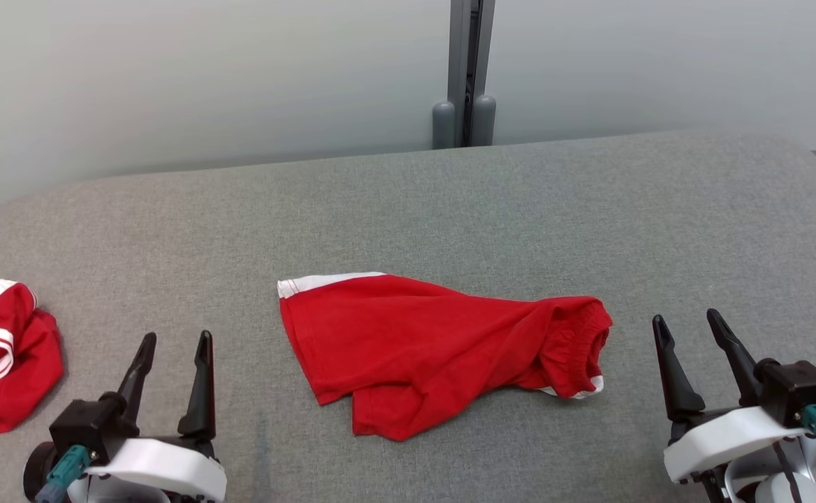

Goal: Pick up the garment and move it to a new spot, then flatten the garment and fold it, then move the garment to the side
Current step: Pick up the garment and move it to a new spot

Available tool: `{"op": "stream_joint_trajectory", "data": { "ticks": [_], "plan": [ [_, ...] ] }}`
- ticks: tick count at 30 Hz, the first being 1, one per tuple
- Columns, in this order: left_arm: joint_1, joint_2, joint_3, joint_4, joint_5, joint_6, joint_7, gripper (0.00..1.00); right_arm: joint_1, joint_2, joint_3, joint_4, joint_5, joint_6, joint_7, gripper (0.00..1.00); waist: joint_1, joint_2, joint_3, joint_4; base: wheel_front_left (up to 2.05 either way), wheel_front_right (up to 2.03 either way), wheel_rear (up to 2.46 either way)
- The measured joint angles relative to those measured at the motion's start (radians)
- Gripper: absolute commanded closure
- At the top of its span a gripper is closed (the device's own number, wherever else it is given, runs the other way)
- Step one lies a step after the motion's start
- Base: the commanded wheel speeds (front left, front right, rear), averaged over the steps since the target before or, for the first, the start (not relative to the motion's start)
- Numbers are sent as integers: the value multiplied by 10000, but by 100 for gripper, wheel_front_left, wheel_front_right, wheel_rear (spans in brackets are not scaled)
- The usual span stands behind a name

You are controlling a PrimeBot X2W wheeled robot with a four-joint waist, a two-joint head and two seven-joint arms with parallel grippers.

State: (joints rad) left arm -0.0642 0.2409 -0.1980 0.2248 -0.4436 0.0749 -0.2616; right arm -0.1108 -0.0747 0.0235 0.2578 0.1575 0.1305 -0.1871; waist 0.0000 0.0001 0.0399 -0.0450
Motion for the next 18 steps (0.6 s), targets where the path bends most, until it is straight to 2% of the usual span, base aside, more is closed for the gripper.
{"op": "stream_joint_trajectory", "data": {
  "ticks": [18],
  "plan": [
    [619, 67, -207, 119, -79, 56, 324, 0, 837, 92, -155, -368, -92, 0, 374, 0, 0, 0, -796, -55, 0, 0, 0]
  ]
}}
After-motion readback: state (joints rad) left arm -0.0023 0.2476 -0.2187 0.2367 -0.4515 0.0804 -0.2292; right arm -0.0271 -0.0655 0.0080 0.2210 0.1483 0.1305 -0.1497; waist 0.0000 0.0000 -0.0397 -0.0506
